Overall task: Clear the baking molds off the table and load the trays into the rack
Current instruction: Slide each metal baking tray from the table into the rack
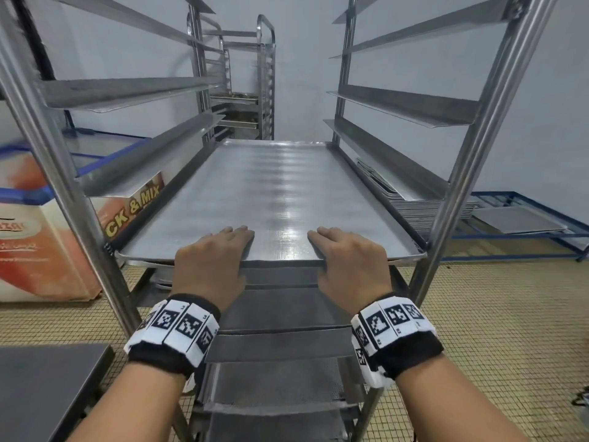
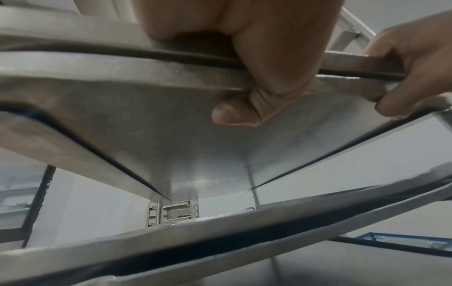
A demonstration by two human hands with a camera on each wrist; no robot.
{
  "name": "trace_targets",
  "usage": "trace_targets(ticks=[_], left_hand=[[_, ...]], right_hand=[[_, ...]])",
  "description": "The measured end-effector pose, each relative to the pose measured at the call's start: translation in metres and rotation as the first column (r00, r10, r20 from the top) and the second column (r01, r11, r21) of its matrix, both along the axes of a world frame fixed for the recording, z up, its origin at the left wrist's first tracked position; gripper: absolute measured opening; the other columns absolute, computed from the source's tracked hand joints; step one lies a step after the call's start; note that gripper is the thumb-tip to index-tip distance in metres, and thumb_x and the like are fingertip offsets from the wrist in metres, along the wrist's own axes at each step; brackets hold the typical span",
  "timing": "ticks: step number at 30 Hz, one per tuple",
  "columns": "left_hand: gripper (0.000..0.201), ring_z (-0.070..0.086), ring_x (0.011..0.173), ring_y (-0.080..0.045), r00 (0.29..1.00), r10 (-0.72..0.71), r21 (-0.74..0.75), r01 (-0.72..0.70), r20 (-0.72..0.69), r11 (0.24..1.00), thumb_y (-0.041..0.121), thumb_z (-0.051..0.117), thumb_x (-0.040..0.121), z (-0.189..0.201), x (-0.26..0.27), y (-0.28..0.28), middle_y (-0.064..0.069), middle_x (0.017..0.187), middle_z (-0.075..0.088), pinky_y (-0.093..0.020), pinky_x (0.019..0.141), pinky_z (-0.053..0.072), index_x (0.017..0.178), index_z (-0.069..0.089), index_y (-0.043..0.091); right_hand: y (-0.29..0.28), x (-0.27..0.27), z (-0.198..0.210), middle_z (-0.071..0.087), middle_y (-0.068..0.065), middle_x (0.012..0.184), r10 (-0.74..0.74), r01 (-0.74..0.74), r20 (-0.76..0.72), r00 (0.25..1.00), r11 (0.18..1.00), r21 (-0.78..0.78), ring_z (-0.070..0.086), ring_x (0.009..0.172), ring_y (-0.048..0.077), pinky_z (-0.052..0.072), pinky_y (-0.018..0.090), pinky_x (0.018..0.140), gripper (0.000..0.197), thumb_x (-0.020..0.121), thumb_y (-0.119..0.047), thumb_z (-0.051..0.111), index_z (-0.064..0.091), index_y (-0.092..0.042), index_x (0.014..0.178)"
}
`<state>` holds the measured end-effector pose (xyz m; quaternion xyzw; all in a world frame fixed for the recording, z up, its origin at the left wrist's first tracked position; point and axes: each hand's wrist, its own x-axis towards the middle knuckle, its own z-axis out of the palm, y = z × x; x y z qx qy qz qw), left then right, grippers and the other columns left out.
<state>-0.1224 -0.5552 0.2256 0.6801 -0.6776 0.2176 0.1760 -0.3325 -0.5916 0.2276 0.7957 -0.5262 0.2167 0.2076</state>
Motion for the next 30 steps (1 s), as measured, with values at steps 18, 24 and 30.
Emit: trace_targets(ticks=[18,24,30], left_hand=[[0.057,0.055,0.121,-0.015,0.998,-0.056,0.169,0.057,-0.01,0.984,0.014,0.061,0.081,0.014,0.015,-0.023,0.012,0.133,0.055,-0.031,0.092,0.046,0.134,0.046,0.03],[0.09,0.019,0.148,-0.023,0.986,-0.141,0.1,0.15,-0.089,0.984,0.052,0.069,0.079,0.023,0.034,-0.001,0.0,0.157,0.033,-0.04,0.123,0.015,0.153,0.029,0.021],[0.086,0.032,0.137,-0.039,0.941,-0.078,-0.509,-0.107,-0.33,0.854,0.036,0.075,0.076,0.046,0.069,0.037,-0.02,0.147,0.034,-0.049,0.115,0.019,0.146,0.035,0.01]], right_hand=[[-0.013,0.012,0.015,0.058,0.006,0.113,0.005,0.007,-0.133,0.991,0.996,0.092,0.046,0.104,0.028,0.037,0.035,0.084,0.038,0.085,-0.005,0.049,0.048,-0.017,0.121],[0.009,-0.013,0.031,0.06,-0.003,0.122,0.088,-0.128,0.135,0.987,0.937,0.326,0.049,0.119,0.017,0.043,0.035,0.101,0.048,0.085,-0.045,0.066,0.054,-0.025,0.127],[0.02,-0.058,0.043,0.062,0.004,0.11,0.044,0.113,0.623,0.781,0.971,-0.211,0.05,0.107,0.024,0.042,0.041,0.097,0.033,0.091,-0.041,0.058,0.06,-0.016,0.112]])
